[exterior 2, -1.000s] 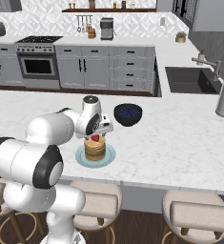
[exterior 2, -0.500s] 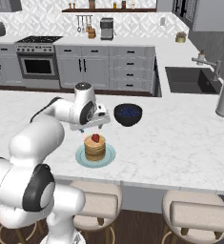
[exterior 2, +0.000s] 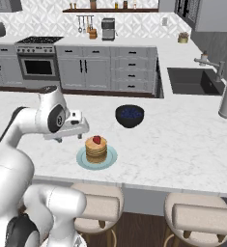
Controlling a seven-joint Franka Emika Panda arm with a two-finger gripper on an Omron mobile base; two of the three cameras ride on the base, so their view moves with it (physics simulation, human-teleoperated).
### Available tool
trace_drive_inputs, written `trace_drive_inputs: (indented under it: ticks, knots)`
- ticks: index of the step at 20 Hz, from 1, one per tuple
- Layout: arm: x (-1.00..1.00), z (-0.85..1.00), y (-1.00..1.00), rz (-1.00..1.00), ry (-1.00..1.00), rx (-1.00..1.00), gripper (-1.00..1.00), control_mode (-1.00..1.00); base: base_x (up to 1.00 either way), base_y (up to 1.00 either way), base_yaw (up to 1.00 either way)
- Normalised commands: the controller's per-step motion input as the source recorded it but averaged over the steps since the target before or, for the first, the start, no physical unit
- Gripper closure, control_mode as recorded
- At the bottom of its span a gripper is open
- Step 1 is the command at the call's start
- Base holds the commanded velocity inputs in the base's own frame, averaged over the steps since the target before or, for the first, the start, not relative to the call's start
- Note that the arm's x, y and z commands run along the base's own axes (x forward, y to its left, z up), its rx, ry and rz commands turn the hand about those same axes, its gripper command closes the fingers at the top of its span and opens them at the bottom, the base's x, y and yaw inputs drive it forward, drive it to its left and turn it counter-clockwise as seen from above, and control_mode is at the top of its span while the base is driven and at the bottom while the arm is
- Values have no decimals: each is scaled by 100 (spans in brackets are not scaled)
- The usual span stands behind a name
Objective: Take the strawberry from the fridge and place it on top of the pancake, located on the dining counter.
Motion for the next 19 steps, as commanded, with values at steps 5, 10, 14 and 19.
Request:
trace_drive_inputs:
  ticks: [5,10,14,19]
  knots:
    - [-96,15,100,-3,0,-18,-100,-100,0,0,0]
    - [-16,16,78,0,10,-18,-100,-100,0,0,0]
    - [76,-13,4,0,28,-6,-100,-100,0,0,0]
    - [49,-11,1,-1,34,-3,-100,-100,0,0,0]
